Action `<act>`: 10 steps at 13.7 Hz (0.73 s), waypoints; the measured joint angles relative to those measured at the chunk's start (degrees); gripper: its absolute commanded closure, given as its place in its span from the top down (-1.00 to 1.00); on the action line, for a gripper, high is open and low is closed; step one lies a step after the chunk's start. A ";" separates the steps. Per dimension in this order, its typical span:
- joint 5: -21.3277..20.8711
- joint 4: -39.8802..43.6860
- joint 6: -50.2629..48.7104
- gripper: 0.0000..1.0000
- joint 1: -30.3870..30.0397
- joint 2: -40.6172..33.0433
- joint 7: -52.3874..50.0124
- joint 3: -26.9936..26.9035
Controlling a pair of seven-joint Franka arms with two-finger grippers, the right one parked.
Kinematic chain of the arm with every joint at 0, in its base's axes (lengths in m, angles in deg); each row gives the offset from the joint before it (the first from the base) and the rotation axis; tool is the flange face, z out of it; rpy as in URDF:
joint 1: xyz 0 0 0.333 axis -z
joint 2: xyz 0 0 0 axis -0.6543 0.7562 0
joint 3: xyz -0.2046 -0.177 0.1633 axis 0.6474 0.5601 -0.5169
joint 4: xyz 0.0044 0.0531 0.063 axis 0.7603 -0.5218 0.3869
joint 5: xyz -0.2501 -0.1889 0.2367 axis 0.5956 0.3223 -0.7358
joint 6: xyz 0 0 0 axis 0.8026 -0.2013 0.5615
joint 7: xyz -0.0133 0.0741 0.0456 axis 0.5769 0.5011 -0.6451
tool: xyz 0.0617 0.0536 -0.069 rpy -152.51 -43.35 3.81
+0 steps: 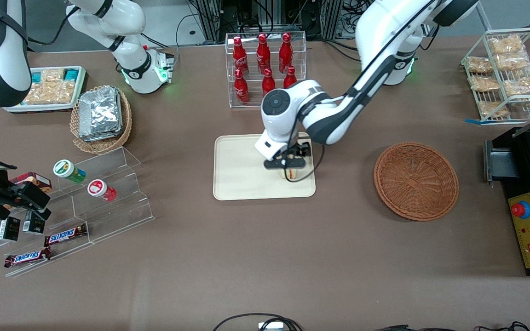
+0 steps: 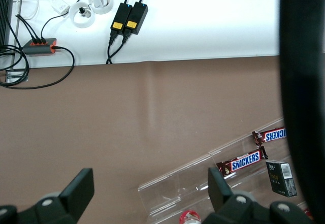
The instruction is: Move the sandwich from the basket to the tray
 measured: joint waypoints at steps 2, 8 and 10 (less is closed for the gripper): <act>0.00 3.18 -2.90 0.99 -3.61 -1.76 0.01 -0.12; 0.03 7.94 -12.32 1.00 -12.76 -6.34 0.28 -0.27; 0.63 8.19 -15.33 0.99 -15.04 -7.76 1.27 -0.27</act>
